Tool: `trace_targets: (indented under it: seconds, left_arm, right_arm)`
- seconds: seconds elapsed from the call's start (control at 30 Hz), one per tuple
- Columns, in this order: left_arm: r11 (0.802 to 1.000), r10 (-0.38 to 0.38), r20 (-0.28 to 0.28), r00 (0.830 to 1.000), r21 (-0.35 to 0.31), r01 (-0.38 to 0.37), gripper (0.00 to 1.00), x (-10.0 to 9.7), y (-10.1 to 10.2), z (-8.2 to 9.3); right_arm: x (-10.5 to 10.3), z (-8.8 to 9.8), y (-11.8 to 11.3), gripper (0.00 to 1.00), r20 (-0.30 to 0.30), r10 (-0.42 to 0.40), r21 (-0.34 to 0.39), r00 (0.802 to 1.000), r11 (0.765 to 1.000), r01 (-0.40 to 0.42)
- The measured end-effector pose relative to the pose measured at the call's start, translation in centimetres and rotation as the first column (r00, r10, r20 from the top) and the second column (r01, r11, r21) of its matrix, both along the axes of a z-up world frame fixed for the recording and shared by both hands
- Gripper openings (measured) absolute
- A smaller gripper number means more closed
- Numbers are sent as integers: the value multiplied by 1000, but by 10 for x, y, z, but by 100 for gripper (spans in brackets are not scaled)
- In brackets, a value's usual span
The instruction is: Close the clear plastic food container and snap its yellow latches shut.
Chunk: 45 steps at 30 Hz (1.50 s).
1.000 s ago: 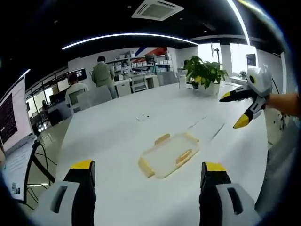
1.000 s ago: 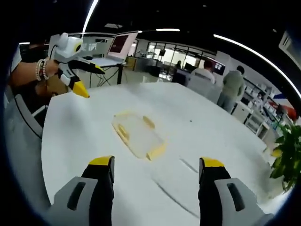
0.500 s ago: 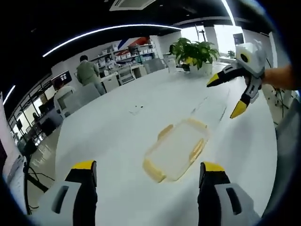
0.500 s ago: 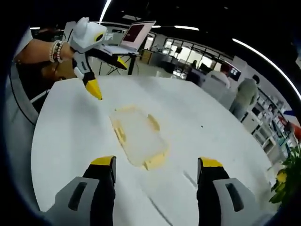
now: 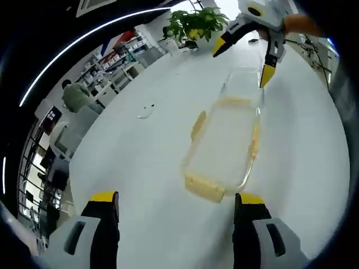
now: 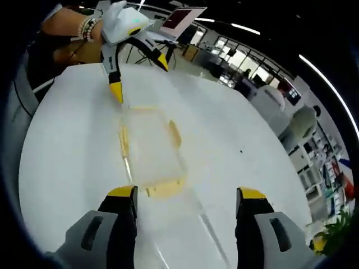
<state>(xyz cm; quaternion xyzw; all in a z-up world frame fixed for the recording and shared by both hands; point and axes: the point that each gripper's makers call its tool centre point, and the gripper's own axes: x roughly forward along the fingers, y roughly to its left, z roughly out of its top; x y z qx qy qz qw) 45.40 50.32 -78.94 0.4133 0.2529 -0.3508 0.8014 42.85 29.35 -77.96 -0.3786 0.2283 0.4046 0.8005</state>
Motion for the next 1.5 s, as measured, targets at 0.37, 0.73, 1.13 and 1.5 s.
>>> trace_targets:
  seconds: [0.37, 0.73, 1.13, 1.5]
  left_arm:
    - [983, -137, -27, 990, 117, 139, 73, 8, -9, -15]
    - [968, -189, -97, 977, 152, 202, 67, 6, -14, -29]
    - [966, -210, -124, 970, 124, 225, 63, 7, -19, -31]
    - [953, -265, -287, 921, 71, 296, 48, -3, -22, -43]
  right_arm:
    - [9, -20, 11, 60, -84, 144, -136, 986, 979, -154]
    - [4, -53, 20, 49, -264, 231, -194, 936, 938, -286]
    - [-5, -65, 23, 38, -384, 260, -185, 886, 918, -350]
    - [-6, -64, 24, 37, -409, 273, -178, 871, 912, -370]
